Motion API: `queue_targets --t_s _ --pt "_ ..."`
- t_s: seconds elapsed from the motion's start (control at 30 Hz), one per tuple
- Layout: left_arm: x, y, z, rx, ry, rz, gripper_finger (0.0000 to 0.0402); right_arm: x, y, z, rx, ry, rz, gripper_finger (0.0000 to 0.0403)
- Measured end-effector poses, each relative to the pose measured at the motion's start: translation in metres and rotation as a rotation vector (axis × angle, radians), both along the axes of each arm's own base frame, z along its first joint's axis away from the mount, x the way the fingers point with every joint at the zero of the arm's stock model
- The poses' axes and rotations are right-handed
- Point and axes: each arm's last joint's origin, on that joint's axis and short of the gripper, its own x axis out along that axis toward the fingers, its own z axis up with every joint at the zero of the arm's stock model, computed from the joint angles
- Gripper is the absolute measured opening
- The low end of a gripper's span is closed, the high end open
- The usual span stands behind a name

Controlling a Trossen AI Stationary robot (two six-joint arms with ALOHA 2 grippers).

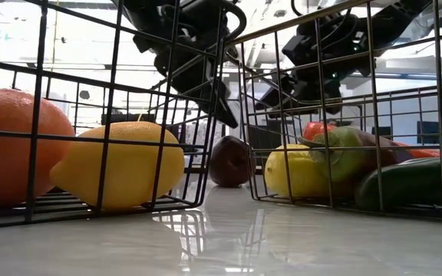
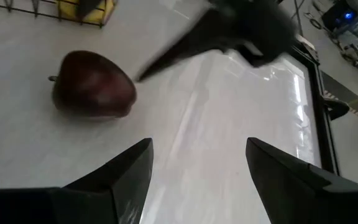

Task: Sort produce into baskets
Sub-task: Put the red apple into the black basket

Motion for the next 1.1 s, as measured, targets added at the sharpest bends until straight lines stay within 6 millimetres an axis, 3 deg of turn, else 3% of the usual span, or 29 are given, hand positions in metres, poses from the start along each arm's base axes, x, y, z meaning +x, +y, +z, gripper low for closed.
queue_targets --t_s 0.23,0.53,0.7,0.87,1.1 --pt "0.013 -0.007 -0.014 0.082 -0.045 -0.029 0.0316 -0.004 -0.015 0.002 -0.009 -0.022 -0.052 0.0286" --pt "0.015 0.011 -0.034 0.227 0.037 0.083 0.0316 -0.005 -0.021 0.003 -0.014 -0.033 -0.076 0.0286" --pt "0.017 0.031 -0.030 0.343 -0.001 0.203 0.0316 -0.005 -0.021 0.003 -0.014 -0.034 -0.076 0.0286" --pt "0.016 0.053 -0.024 0.308 -0.025 0.240 0.0316 -0.006 -0.021 0.002 -0.003 -0.028 -0.080 0.0286" --pt "0.004 0.062 0.012 0.265 -0.069 0.276 0.0316 -0.007 -0.025 0.002 0.047 -0.023 -0.120 0.0286"
